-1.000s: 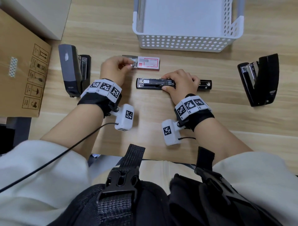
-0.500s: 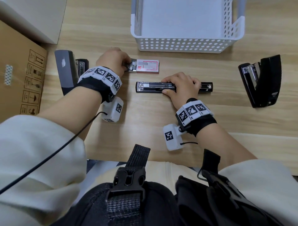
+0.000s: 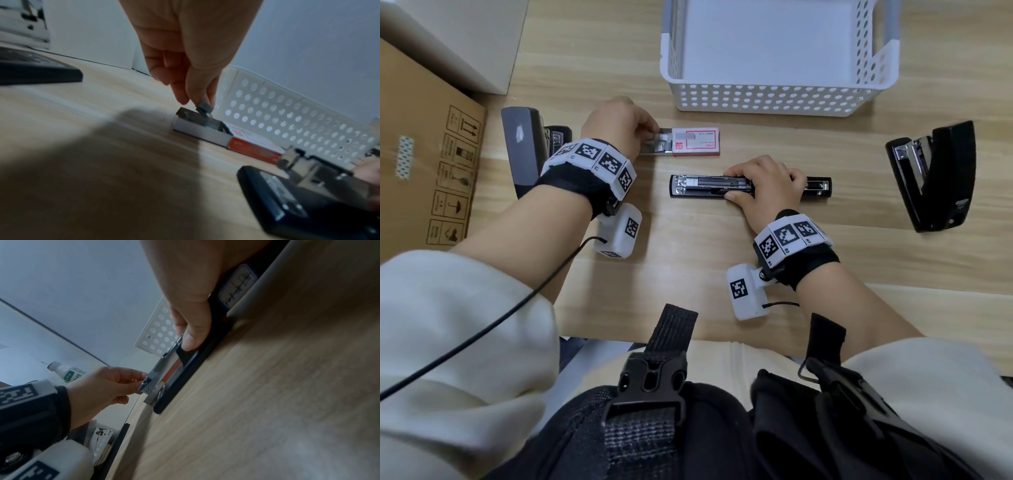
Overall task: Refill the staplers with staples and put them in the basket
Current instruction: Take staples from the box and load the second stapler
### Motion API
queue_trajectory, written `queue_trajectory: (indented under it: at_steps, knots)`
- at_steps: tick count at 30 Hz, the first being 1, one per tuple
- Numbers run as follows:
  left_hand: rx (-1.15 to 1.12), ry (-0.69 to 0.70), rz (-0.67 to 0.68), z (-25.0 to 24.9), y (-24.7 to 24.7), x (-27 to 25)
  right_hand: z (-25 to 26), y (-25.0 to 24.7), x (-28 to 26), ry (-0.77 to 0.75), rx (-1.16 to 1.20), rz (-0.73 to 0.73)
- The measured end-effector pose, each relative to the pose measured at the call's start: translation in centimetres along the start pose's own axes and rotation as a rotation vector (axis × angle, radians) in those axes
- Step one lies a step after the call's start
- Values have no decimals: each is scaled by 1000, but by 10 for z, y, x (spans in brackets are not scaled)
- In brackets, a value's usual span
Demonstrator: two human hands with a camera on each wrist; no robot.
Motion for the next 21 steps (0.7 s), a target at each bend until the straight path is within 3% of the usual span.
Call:
queue_trajectory:
  at_steps: [5, 21]
  knots:
    - [-105, 67, -161, -3, -7, -12, 0, 0, 1, 1, -3, 9]
    - [-412, 48, -138, 1, -3, -17, 0, 0, 0, 0, 24, -1]
Point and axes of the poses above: each hand's wrist, its own x-axis towards the middle knuckle, its own y-axis out of the palm, z = x × y, the point moved 9 cm from there along x, towards the middle knuckle, and after that the axes turned 4 degrees about x, right-handed, at the moved point
